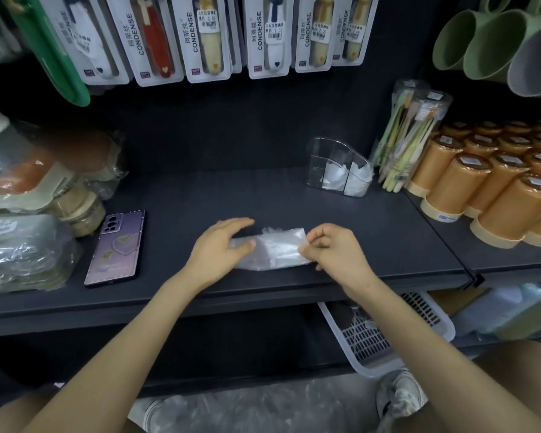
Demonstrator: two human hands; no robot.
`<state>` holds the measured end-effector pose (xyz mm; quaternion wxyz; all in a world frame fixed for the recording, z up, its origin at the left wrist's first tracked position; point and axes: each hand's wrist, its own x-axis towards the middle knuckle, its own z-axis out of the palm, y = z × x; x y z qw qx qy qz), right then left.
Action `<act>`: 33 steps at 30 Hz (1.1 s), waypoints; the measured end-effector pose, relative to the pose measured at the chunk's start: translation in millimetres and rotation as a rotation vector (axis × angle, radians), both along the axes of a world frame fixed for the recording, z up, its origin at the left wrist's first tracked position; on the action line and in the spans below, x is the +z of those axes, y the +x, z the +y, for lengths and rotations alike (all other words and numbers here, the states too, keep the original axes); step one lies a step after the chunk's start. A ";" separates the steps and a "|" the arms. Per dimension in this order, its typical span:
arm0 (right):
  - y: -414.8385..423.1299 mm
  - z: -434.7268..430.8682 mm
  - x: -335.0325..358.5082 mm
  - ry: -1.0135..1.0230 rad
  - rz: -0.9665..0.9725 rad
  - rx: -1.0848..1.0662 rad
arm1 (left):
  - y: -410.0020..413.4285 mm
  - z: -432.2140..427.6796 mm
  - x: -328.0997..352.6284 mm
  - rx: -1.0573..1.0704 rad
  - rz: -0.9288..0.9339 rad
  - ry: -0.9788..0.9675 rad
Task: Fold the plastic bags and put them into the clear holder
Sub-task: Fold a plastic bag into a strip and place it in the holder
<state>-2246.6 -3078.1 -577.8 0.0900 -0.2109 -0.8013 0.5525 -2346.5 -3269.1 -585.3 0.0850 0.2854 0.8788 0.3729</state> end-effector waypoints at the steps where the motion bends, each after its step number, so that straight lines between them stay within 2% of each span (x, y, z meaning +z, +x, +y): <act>1: -1.8 5.6 7.3 -0.006 0.011 0.055 | -1.5 4.4 6.7 -0.057 -0.049 -0.010; 7: -14.8 36.0 49.4 0.040 -0.063 0.331 | -2.3 23.2 26.9 -0.230 -0.453 0.127; 15: -29.3 41.6 77.8 0.119 -0.138 0.459 | 16.2 28.6 27.2 -0.191 -0.831 0.485; 22: -37.2 29.5 78.4 0.093 -0.098 0.398 | 31.7 30.1 24.4 -0.067 -0.838 0.691; 27: -37.2 26.9 77.7 0.064 -0.084 0.389 | 32.1 23.7 21.8 -0.059 -0.766 0.572; 31: -24.3 22.2 68.6 -0.227 0.020 0.266 | 36.2 25.9 22.4 0.010 -0.761 0.638; 33: -9.9 16.2 55.7 -0.316 0.003 0.244 | 38.0 27.3 21.6 0.058 -0.767 0.689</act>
